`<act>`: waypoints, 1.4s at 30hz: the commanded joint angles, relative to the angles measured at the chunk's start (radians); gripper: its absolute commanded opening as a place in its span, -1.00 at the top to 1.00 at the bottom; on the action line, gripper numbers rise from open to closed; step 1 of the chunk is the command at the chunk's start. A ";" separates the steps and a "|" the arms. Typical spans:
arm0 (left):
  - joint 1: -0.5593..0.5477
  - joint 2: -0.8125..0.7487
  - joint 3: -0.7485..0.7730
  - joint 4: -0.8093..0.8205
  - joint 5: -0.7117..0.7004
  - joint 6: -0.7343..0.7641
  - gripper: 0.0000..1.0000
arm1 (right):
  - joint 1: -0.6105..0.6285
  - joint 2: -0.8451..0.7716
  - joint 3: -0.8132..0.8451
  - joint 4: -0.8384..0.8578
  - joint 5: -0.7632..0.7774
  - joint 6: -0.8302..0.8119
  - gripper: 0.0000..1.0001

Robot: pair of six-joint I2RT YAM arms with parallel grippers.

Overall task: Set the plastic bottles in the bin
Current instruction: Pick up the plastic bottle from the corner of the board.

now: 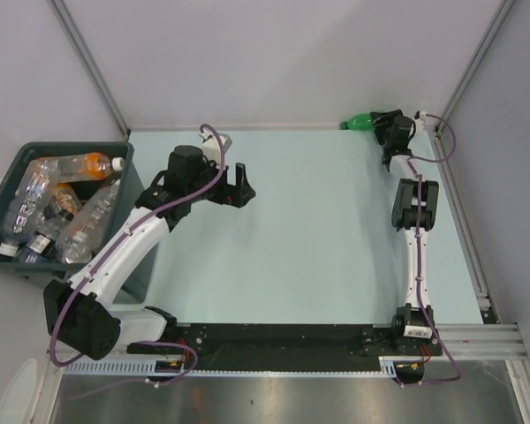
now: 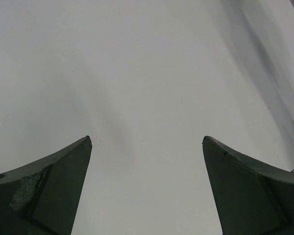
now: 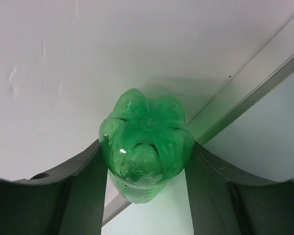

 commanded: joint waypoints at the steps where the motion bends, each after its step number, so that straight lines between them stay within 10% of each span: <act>1: 0.003 -0.019 0.000 0.023 -0.004 0.016 -1.00 | 0.010 -0.039 -0.016 0.057 -0.011 -0.012 0.09; 6: 0.003 -0.033 -0.001 0.019 -0.012 0.008 -1.00 | 0.014 -0.168 -0.215 0.178 0.008 -0.024 0.61; 22: 0.003 -0.152 -0.006 -0.058 0.003 -0.032 -1.00 | 0.025 -0.841 -0.780 0.289 -0.192 -0.139 0.67; 42: -0.044 -0.355 -0.022 0.005 0.259 -0.075 -1.00 | 0.519 -1.746 -1.162 -0.463 -0.247 -0.466 0.56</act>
